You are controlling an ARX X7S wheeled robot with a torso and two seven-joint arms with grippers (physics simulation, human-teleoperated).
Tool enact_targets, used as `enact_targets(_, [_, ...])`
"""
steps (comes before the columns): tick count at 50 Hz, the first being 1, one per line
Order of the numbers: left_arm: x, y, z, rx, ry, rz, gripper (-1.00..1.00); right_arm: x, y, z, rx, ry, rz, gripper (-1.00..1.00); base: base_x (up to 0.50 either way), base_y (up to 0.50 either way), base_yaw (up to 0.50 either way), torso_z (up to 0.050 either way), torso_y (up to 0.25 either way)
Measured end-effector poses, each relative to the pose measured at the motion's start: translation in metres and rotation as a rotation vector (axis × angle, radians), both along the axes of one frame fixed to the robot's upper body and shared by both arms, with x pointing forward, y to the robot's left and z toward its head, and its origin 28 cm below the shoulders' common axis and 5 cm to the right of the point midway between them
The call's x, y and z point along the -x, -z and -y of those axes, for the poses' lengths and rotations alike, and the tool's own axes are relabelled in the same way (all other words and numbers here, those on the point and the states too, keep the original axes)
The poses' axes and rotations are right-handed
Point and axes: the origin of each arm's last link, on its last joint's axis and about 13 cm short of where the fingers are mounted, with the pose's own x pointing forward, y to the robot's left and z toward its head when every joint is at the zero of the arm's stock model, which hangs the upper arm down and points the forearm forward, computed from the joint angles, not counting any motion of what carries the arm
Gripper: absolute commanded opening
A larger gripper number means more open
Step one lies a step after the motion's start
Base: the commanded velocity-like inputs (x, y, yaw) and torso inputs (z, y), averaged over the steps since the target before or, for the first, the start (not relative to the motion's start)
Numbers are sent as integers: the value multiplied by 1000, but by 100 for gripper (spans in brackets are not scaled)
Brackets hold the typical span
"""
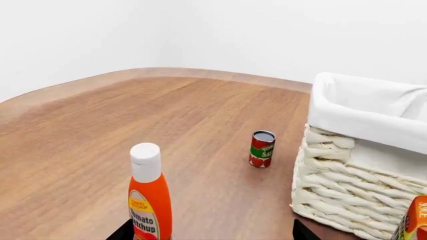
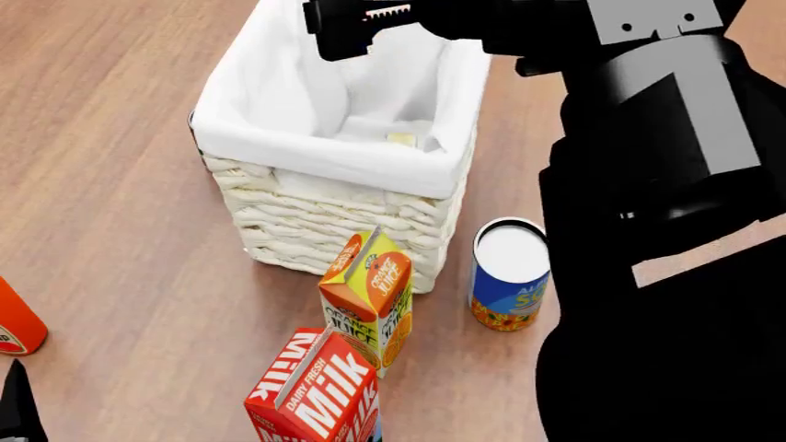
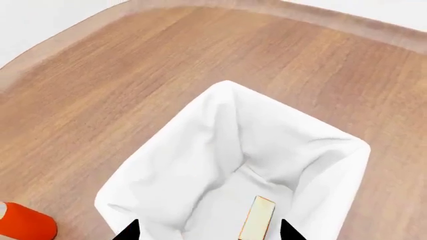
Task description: Pick up the butter and put it in the basket.
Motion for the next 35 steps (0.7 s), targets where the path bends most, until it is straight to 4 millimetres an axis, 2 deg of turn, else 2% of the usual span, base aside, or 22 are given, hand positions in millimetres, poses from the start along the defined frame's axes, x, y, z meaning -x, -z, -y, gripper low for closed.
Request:
enact_targets(14, [0, 0, 0, -1, 3, 2, 100, -3, -10, 1, 8, 12, 107, 100, 0, 0, 0, 0, 0])
enact_targets(35, [-2, 1, 0, -9, 9, 7, 100, -12, -26, 7, 6, 10, 398, 100, 0, 0, 0, 0, 0])
